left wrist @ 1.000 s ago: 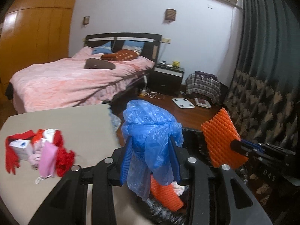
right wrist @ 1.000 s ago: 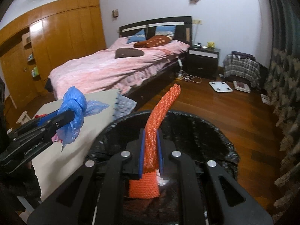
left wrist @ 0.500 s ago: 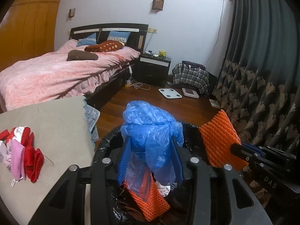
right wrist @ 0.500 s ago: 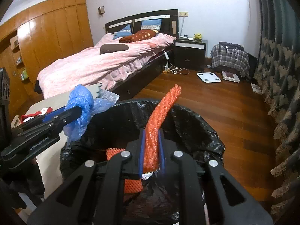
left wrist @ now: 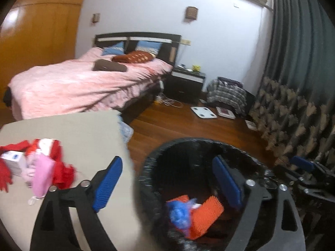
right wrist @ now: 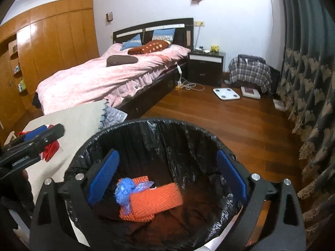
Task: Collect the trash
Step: 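Move both open tools back over the remaining pile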
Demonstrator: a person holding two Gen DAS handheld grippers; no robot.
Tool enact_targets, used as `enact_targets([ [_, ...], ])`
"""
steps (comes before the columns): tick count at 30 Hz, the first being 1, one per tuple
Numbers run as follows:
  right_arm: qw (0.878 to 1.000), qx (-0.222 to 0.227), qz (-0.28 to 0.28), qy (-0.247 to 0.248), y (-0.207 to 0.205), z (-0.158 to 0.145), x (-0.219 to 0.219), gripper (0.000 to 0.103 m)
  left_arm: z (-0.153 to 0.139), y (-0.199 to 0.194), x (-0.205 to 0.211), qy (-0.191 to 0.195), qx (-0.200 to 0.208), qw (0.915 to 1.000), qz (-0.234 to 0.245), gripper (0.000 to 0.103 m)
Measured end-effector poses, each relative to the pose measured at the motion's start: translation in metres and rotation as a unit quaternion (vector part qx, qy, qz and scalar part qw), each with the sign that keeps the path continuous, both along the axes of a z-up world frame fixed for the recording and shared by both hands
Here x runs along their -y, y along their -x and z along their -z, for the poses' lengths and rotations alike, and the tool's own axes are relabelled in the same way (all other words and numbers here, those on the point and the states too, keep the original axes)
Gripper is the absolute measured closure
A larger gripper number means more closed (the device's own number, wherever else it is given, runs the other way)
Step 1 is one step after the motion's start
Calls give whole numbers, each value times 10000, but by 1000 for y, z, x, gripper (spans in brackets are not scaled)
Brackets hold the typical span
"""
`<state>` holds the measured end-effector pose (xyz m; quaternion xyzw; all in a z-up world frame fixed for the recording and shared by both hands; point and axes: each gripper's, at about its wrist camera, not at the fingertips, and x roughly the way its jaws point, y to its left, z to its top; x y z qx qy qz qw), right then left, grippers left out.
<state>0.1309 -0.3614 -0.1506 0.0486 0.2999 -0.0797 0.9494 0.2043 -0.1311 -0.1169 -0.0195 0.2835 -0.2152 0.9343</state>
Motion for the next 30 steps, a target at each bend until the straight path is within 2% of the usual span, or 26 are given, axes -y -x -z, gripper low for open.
enact_targets([
  [5,9997,98,-207,-21,-3,-10,-17,7,-11,10,-40,-70,176,9989,-434,7],
  [10,9980,104,-618,-107,-15,-14,-52,7,-16,20,-88,-197,226,9952,-933,7],
  [17,9924,110,-1224,-111,-39,-16,-112,7,-15,26,-151,-468,270,9854,-1615,7],
  [22,9873,93,-1577,-149,-61,-15,-155,7,-8,26,-195,-525,205,9770,-2055,7],
  [30,9815,-52,-1910,-146,-91,1,-206,7,7,19,-234,-646,110,9673,-2449,7],
])
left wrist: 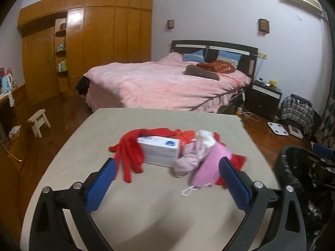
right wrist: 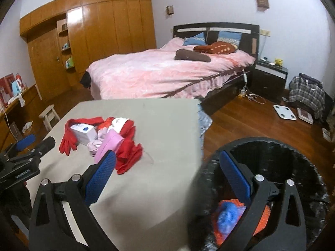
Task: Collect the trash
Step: 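Move both open tools back over the remaining pile, then close the right tool on the red cloth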
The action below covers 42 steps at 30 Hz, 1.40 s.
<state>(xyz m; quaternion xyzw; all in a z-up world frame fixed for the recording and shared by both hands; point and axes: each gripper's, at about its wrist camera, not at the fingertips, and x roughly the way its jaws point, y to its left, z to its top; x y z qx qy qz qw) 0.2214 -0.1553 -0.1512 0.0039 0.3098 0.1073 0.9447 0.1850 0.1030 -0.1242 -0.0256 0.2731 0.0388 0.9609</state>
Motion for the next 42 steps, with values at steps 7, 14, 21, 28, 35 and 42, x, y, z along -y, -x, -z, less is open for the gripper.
enact_targets([
  [7,9995,-247,-158,73,-21,27,-32,7,21,-8,-22,13,-144,9997,-196,7],
  [14,9985,-480,-221,141,-45,53,-54,10,36,-15,-34,22,-229,9993,-305,8],
  [21,9956,-896,-289,39,-71,75,-65,29,40,-18,-38,11,-221,9993,-317,8],
  [28,9895,-1297,-616,-171,-83,89,-76,71,47,-23,-36,87,-275,9992,-283,9],
  [35,9883,-1265,-800,-282,-77,83,-75,95,50,-27,-22,113,-319,9994,-121,10],
  [42,9915,-1130,-634,-127,-60,71,-54,95,51,-31,-1,150,-342,9992,110,12],
])
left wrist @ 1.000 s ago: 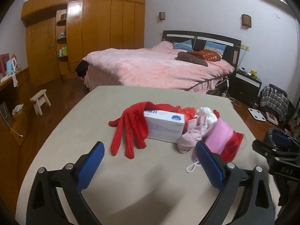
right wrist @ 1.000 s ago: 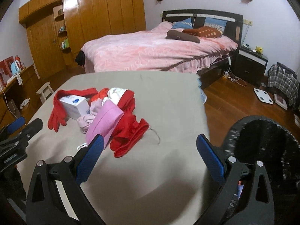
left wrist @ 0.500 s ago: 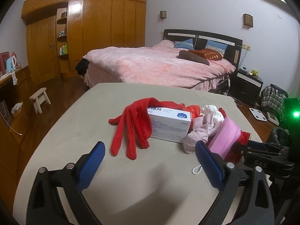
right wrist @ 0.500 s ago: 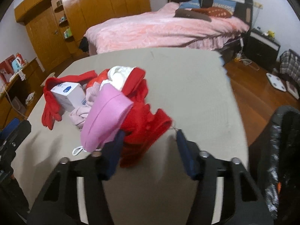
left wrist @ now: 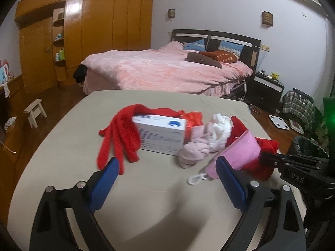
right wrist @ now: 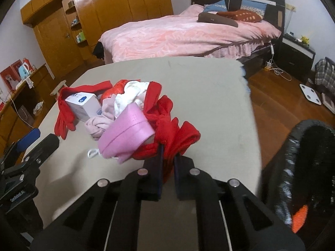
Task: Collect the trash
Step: 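Close the right tool on the red cloth, then grasp the pink face mask with the left tool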
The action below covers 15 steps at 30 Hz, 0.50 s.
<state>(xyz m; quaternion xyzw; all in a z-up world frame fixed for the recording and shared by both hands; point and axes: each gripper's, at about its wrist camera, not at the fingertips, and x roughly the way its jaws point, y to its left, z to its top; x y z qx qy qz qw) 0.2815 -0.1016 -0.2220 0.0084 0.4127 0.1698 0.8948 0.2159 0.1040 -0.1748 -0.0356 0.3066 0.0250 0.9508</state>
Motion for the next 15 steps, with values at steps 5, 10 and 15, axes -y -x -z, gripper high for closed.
enact_targets([
  [5,9998,70,45,194,8,-4,14,78,5,-6,19,59,-101,9996,268,17],
  [10,9991,272,265,180,13,-14,30,52,10,-16,34,201,-190,9984,496,18],
  [15,9985,380,353,193,10,-18,41,52,17,-33,48,198,-288,9970,697,21],
])
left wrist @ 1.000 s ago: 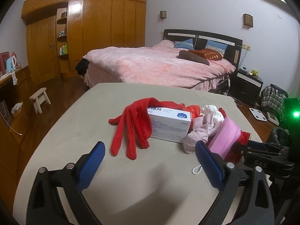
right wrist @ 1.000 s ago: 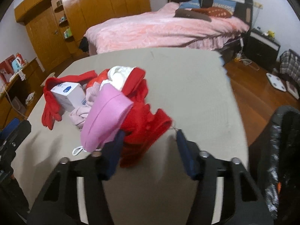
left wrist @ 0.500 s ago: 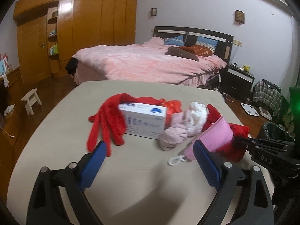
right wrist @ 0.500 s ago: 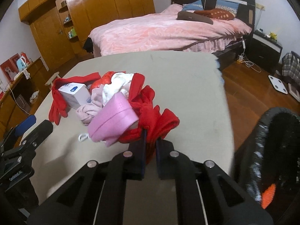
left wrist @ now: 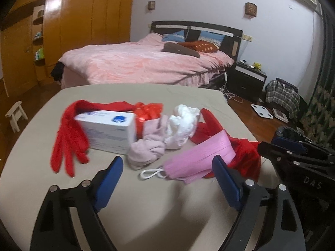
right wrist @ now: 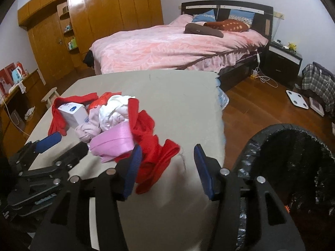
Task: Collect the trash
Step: 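Grasp the pink face mask with the left tool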
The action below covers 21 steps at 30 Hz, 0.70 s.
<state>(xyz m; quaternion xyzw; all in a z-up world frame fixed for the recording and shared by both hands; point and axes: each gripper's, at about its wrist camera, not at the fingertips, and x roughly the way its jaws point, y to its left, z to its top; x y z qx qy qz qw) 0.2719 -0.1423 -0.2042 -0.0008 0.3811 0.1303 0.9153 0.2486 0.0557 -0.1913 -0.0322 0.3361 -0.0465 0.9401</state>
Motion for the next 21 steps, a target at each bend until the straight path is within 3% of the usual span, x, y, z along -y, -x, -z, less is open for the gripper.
enact_targets([
  [4,10000,-26,56,-24,-3,3,4,52,8,-17,8,111,-279,9990,333,42],
  [9,9999,-38,79,-60,-4,4,5,52,18,-25,14,316,-603,9945,789,93],
  [12,9999,-46,96,-85,-4,4,6,52,18,-24,15,336,-573,9944,827,103],
  [21,9999,90,9,-126,-1,-3,3,52,0,5,-8,265,-255,9987,363,103],
])
